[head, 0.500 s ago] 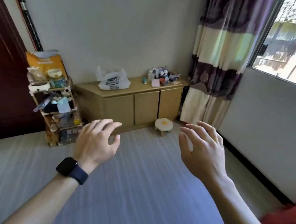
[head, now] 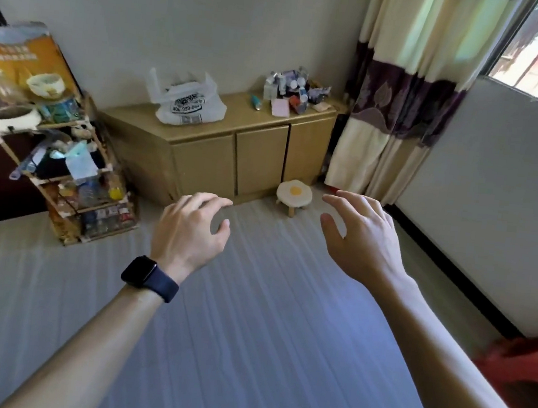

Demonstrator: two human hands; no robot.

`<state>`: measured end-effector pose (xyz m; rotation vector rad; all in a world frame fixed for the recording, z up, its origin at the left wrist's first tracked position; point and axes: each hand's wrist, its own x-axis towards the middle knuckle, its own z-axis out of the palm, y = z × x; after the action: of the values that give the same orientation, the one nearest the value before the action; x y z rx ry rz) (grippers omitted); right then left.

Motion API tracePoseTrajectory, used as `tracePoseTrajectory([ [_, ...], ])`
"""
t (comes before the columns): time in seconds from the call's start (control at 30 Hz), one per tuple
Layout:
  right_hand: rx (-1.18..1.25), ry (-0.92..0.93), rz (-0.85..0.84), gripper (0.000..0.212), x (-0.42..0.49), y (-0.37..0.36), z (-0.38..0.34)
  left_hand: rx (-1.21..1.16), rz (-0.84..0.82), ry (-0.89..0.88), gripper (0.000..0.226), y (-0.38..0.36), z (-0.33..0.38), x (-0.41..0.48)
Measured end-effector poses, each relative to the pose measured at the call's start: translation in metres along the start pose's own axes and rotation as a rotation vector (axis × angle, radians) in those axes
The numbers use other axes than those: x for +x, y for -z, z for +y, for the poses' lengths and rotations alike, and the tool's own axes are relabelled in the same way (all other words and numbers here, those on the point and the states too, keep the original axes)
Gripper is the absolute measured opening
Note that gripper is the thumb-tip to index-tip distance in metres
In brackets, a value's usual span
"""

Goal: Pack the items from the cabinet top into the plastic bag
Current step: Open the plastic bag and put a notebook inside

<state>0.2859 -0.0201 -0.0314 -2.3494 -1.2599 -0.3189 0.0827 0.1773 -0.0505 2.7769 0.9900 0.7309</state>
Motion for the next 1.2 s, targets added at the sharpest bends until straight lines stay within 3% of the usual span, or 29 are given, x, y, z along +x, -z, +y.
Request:
tracePoseTrajectory([
  [0.5, 0.114, -0.064, -0.054, 0.037, 0.257, -0.143, 0.049, 0.065, -0.060, 0.088, 0.039, -0.108, -0.098, 0.254],
  [0.8, 0.109, -0.001, -0.091, 0.035, 0.427, -0.194, 0.083, 0.115, -0.109, 0.194, 0.039, -0.161, -0.127, 0.405],
  [1.2, 0.104, 0.014, -0.035, 0.031, 0.624, -0.280, 0.090, 0.073, -0.130, 0.165, 0.040, -0.247, -0.208, 0.614],
])
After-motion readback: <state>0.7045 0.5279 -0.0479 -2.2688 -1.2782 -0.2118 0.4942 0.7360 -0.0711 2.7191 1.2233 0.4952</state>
